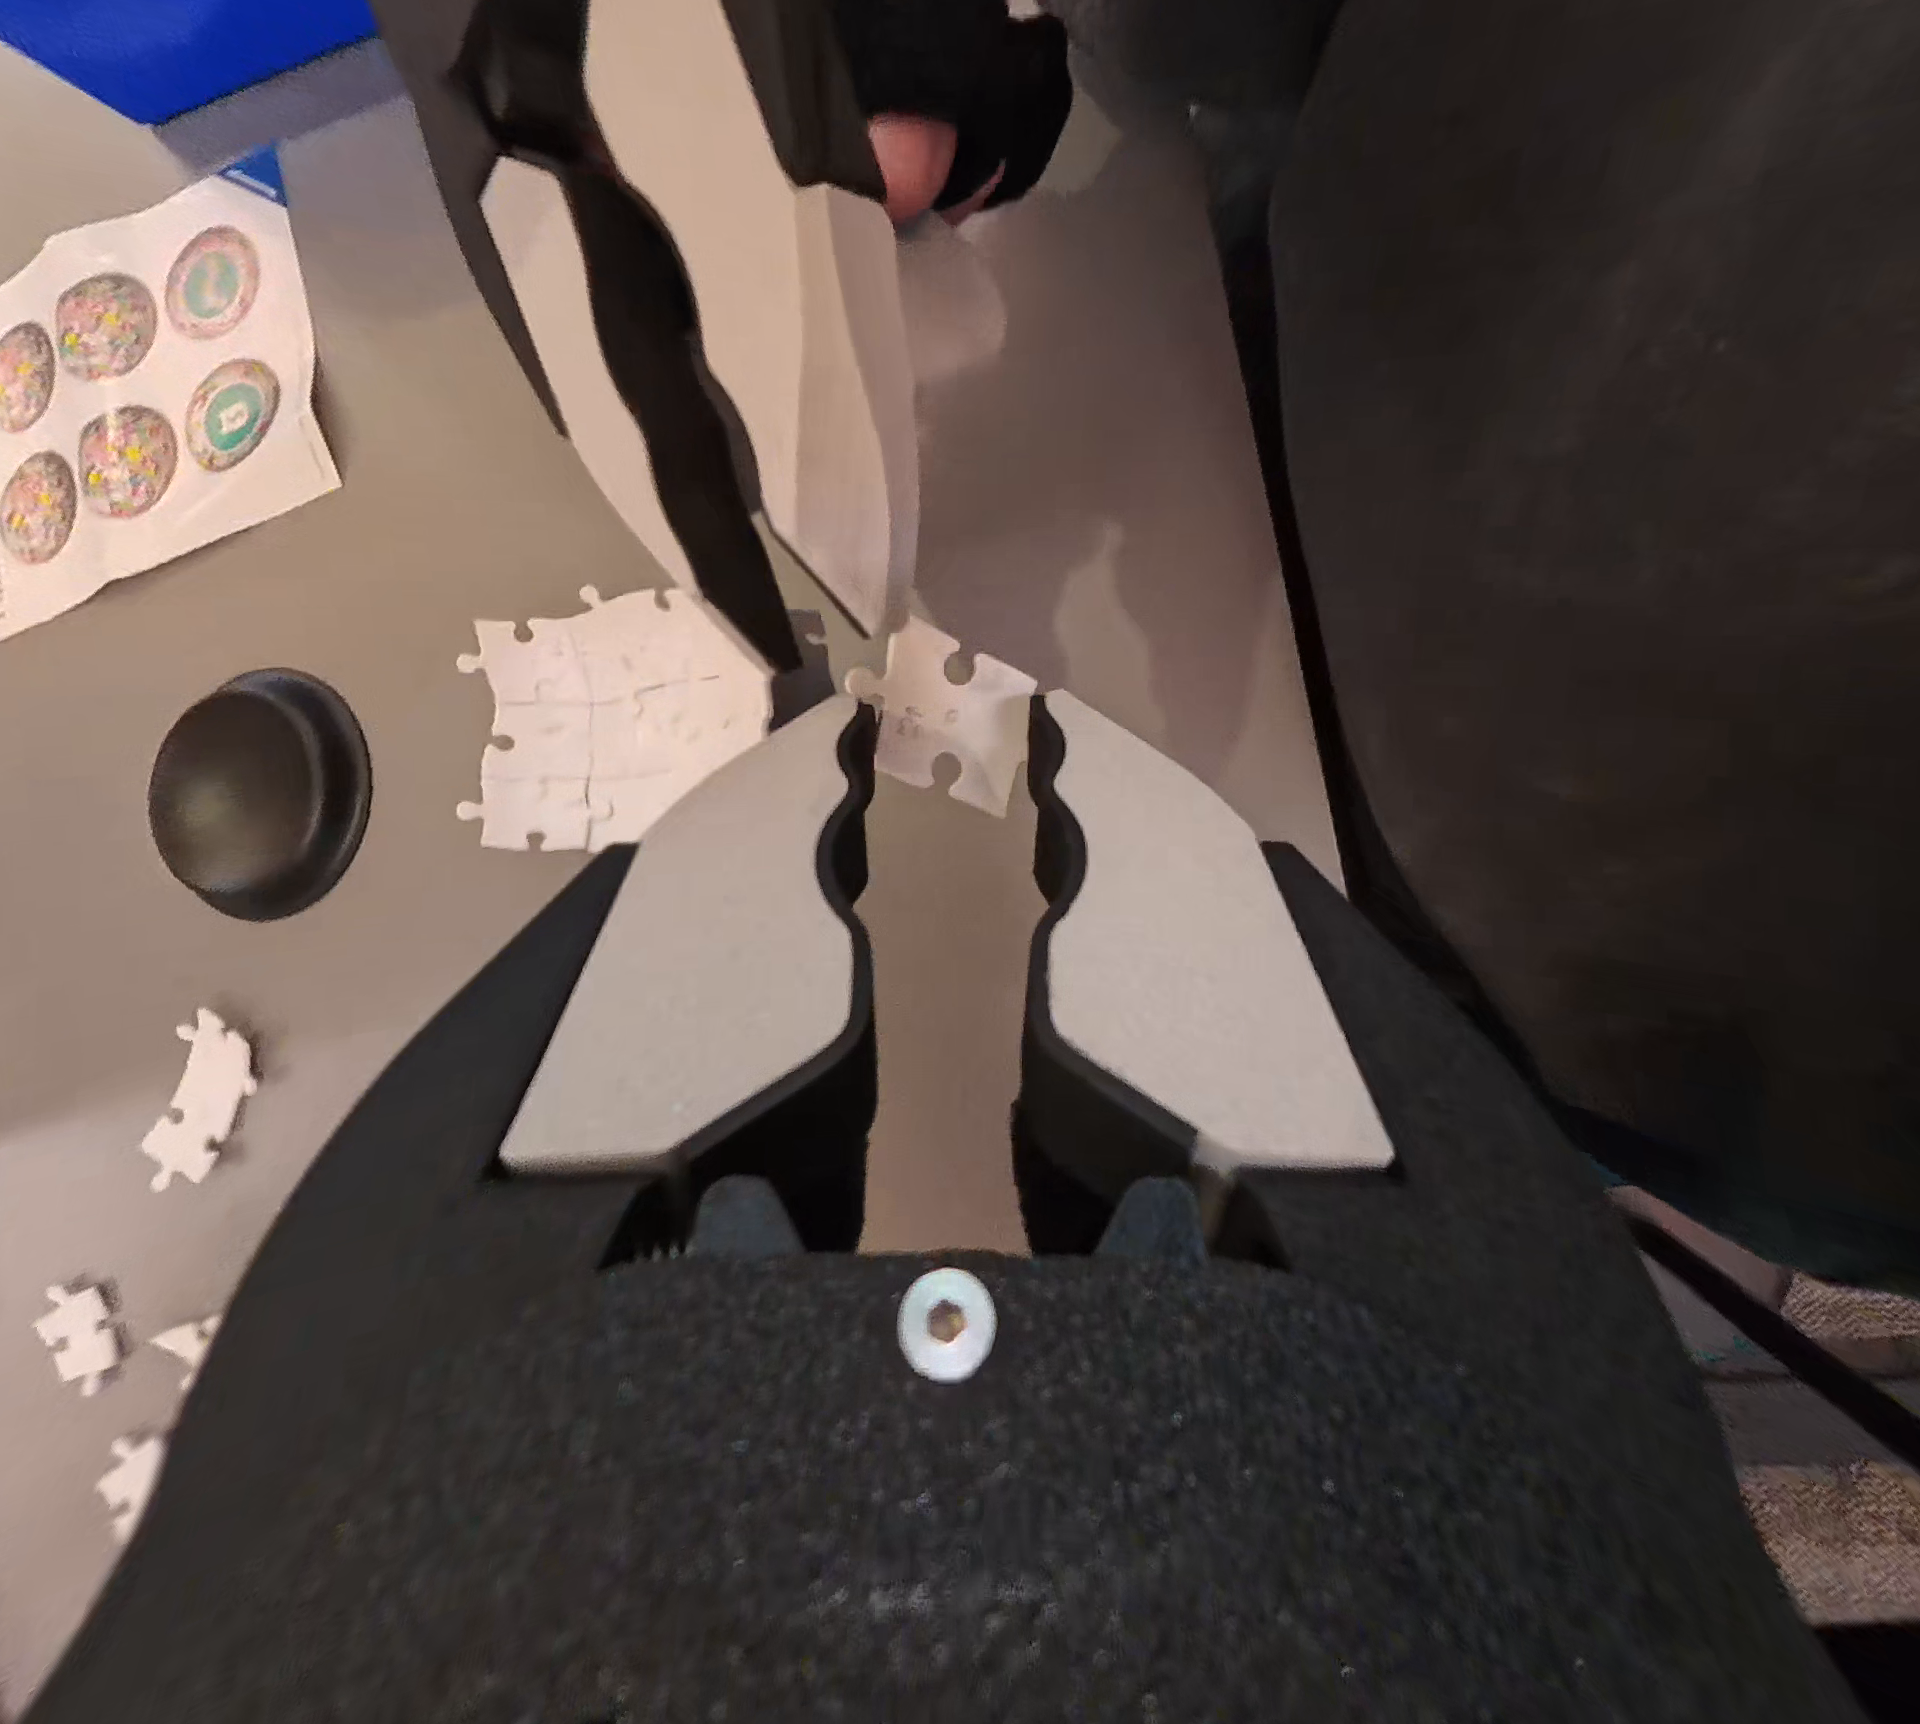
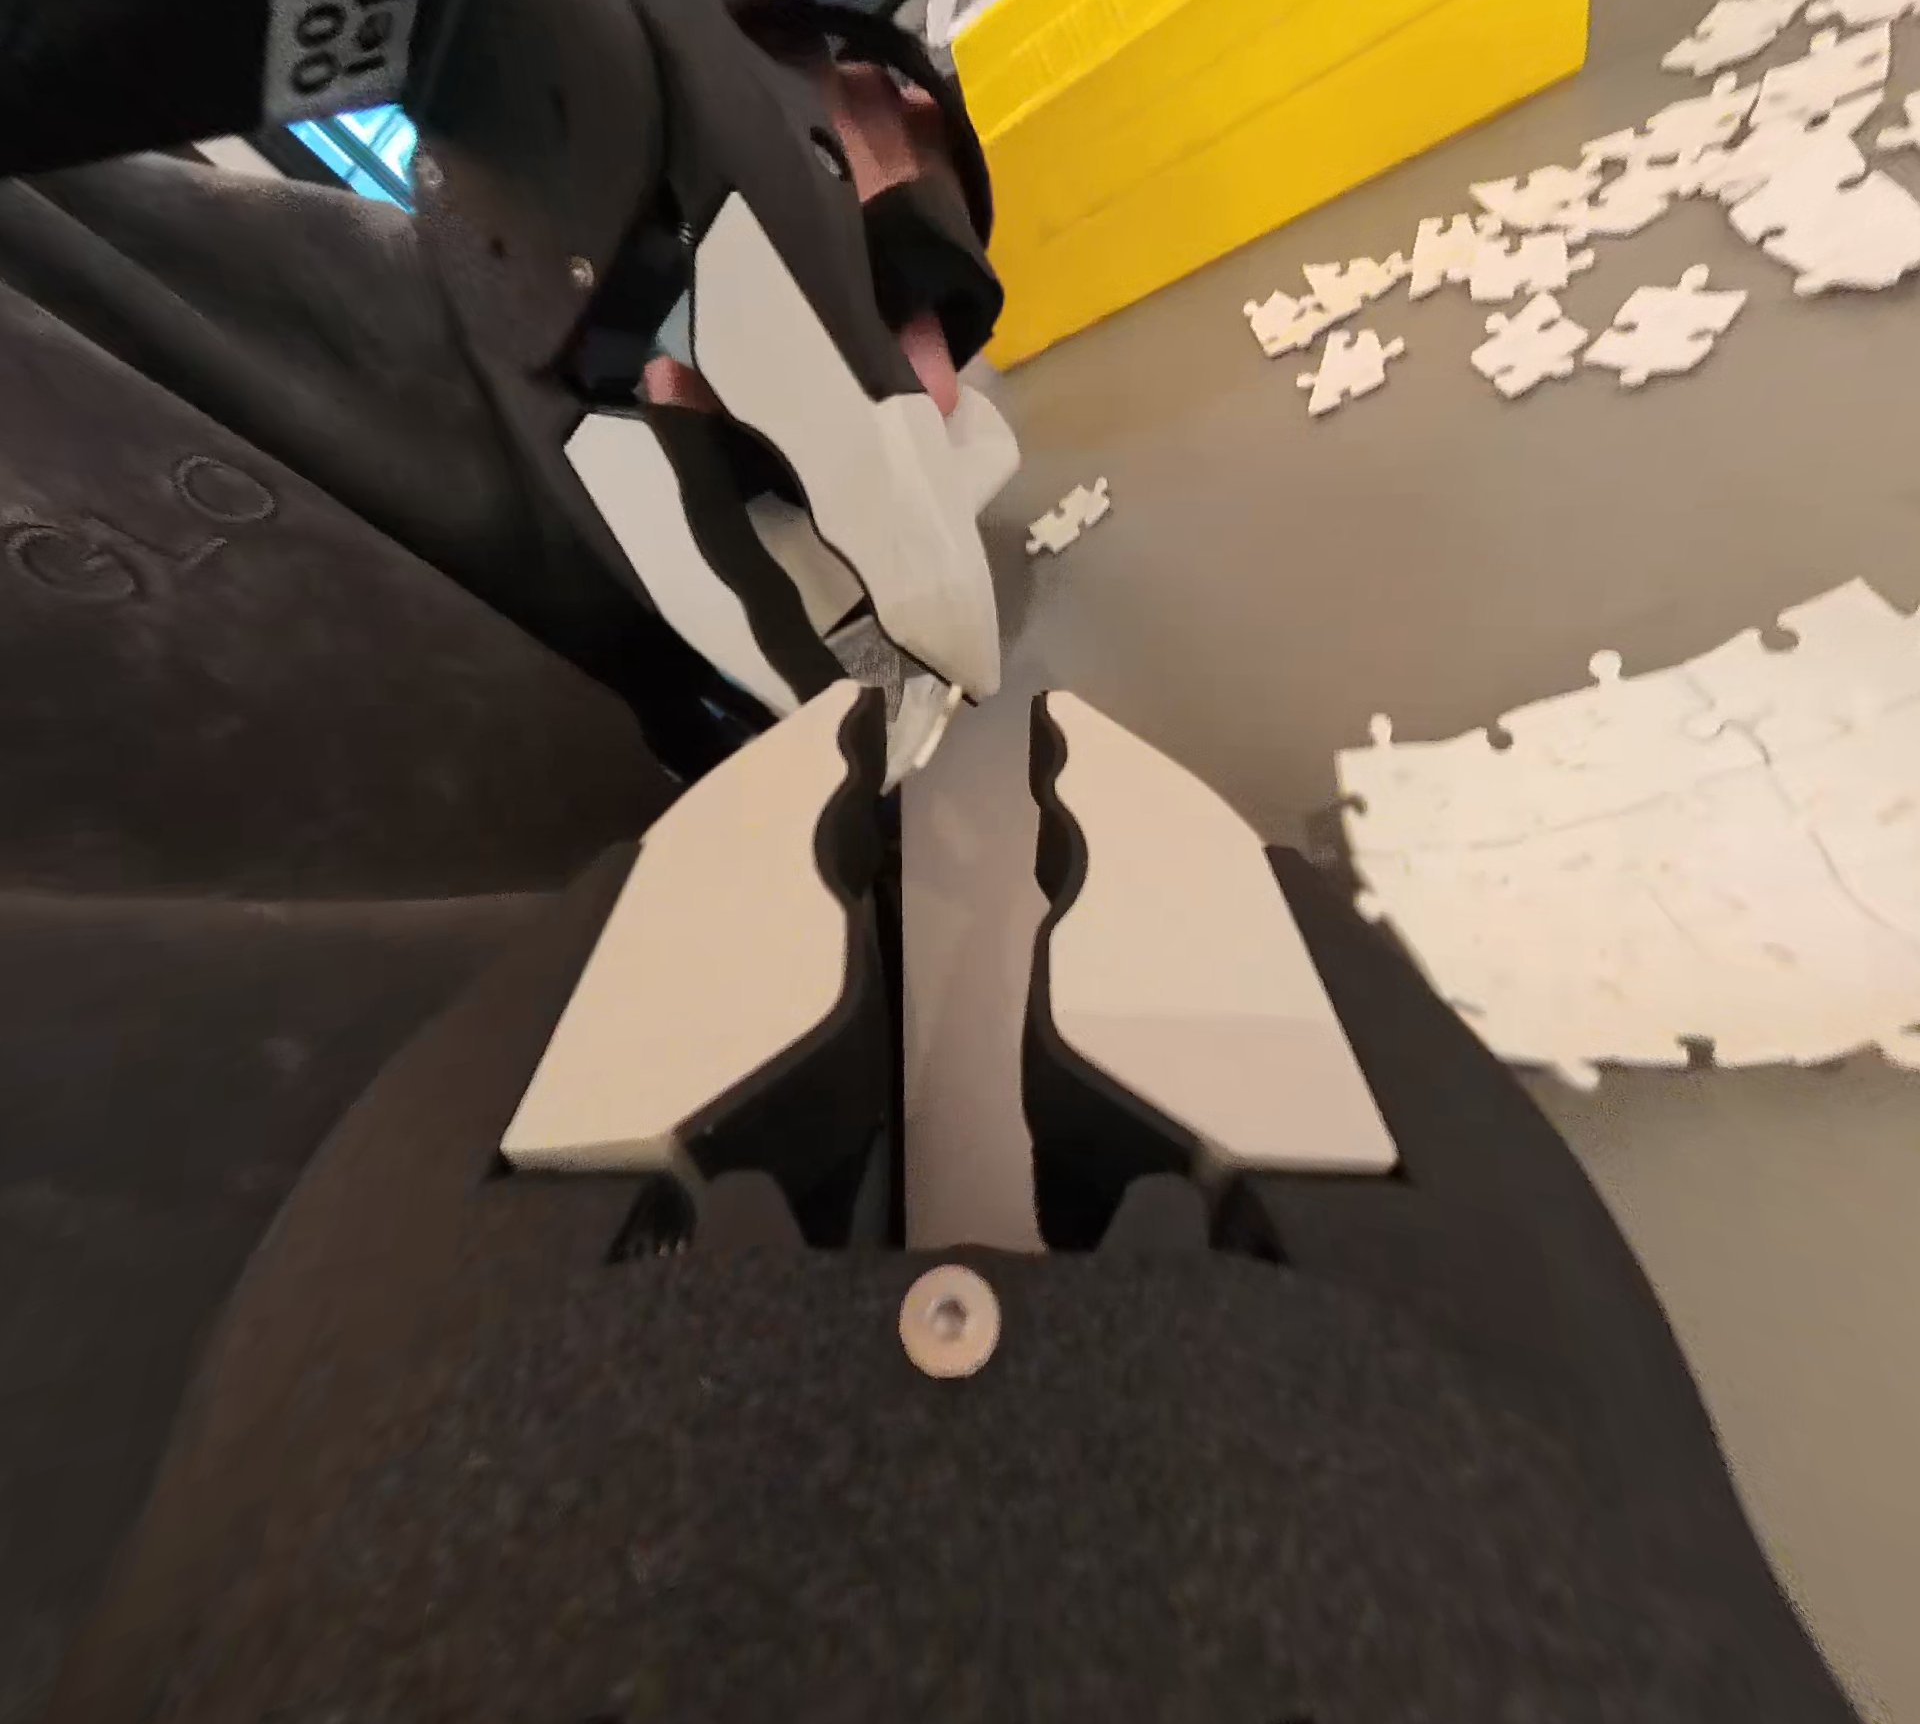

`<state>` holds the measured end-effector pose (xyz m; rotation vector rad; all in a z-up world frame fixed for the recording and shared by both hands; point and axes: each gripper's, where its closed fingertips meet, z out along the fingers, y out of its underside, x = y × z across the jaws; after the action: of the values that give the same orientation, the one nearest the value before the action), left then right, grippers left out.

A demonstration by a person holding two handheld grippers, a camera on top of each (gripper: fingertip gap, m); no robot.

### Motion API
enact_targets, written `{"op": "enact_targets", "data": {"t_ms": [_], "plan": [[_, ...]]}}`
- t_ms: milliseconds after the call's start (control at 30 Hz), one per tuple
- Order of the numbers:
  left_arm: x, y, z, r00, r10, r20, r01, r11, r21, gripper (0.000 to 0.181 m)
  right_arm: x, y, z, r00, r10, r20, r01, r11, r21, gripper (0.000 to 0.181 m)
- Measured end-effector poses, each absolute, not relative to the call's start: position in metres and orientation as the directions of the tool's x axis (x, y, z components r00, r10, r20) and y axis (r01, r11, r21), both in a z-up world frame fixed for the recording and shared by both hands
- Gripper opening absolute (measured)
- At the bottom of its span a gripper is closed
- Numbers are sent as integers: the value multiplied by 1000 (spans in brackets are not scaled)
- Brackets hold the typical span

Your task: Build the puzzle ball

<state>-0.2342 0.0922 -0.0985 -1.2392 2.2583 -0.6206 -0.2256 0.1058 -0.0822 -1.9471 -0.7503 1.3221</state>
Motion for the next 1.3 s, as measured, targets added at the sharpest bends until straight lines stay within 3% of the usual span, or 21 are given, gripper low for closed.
{"op": "enact_targets", "data": {"t_ms": [233,600,800,1033,1300], "plan": [[-216,82,-114,-512,-823,-246,-657,559,-506,28,-213,93,-101,361,719,-593,167,-676,-718,3],[-215,111,-114,-367,-887,-280,-677,461,-573,29,-195,108,-110,418,646,-639,77,-726,-683,2],[-227,154,-142,-146,-989,-36,-772,137,-620,36,-170,128,-110,500,612,-613,-41,-690,-723,2],[-216,143,-169,-132,-991,-8,-787,110,-607,35,-149,134,-118,578,586,-568,-47,-670,-741,2],[-200,118,-157,-187,-982,10,-747,135,-651,36,-123,144,-117,643,542,-540,-110,-633,-766,2]]}}
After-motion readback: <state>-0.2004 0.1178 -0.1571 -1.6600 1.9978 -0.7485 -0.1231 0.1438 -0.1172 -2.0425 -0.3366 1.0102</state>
